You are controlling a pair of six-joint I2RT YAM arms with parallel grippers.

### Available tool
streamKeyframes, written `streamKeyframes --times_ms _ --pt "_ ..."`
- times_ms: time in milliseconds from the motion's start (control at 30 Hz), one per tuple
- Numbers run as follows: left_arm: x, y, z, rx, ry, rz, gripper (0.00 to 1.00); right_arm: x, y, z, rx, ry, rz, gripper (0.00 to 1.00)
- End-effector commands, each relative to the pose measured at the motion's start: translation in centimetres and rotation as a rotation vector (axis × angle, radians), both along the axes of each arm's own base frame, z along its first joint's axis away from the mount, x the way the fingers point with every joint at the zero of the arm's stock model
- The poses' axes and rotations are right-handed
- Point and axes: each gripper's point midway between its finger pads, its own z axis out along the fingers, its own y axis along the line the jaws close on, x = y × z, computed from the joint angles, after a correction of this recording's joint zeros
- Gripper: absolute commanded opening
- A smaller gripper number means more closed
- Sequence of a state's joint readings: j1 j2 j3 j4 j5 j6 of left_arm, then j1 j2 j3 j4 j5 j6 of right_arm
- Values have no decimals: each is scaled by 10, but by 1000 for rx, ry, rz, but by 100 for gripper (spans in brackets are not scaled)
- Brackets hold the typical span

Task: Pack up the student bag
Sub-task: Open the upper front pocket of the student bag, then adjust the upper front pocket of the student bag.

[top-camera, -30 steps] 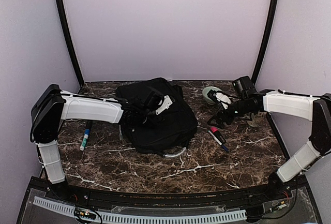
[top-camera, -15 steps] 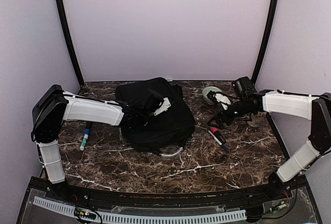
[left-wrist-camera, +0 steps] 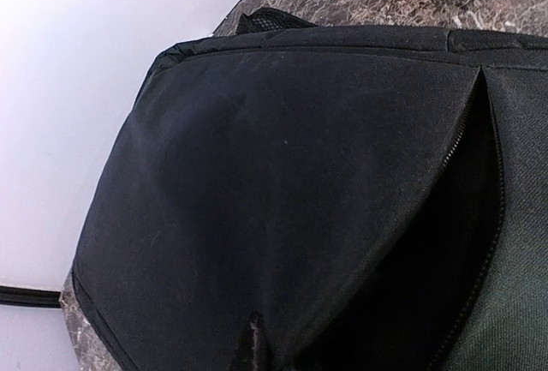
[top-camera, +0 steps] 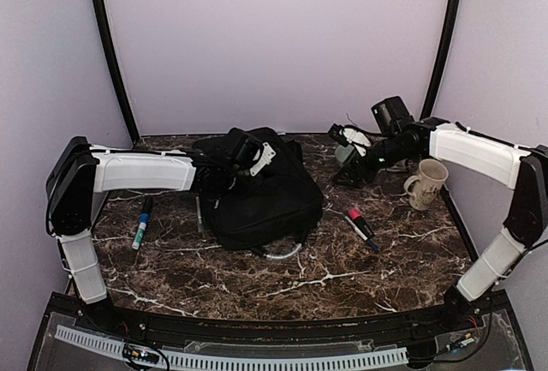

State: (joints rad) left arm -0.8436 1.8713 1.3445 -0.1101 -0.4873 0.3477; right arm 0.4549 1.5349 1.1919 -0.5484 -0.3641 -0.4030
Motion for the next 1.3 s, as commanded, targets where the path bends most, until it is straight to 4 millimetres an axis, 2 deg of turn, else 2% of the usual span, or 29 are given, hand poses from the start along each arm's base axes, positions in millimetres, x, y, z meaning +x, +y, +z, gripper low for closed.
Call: streamKeyframes --times_ms 0,100,200,333,433,567,667,700,767,900,1000,1067,1167,1267 --pt "-8 -22 71 -318 3 -30 2 -1 56 35 120 52 119 66" --pt "-6 -20 71 -369 15 -26 1 0 101 35 201 161 171 58" --pt "-6 -19 73 -413 19 -23 1 6 138 34 274 246 191 49" --pt "-9 -18 76 -460 20 -32 0 12 165 12 321 355 178 43" --pt "-11 -16 75 -474 19 -33 0 22 164 -28 260 396 95 40" --pt "-13 -14 77 -493 21 -32 0 41 137 -89 67 368 -85 38" --pt "-15 -14 76 -507 33 -34 0 46 121 -108 -20 337 -136 36" --pt "-16 -14 75 -509 39 -35 0 45 120 -108 -24 337 -133 36" --pt "-18 -14 72 -511 49 -34 0 39 124 -92 17 343 -93 37" --pt "-21 -12 65 -510 72 -29 0 12 132 -33 145 348 67 42" --pt "-23 -13 63 -519 85 -33 0 -7 121 7 192 302 150 44" --pt "-24 -14 61 -517 92 -34 0 -16 107 24 207 283 168 45" --pt "-24 -14 58 -511 99 -34 0 -17 75 20 140 249 116 45" --pt "-24 -14 57 -506 100 -34 0 -20 36 -10 9 247 41 45"
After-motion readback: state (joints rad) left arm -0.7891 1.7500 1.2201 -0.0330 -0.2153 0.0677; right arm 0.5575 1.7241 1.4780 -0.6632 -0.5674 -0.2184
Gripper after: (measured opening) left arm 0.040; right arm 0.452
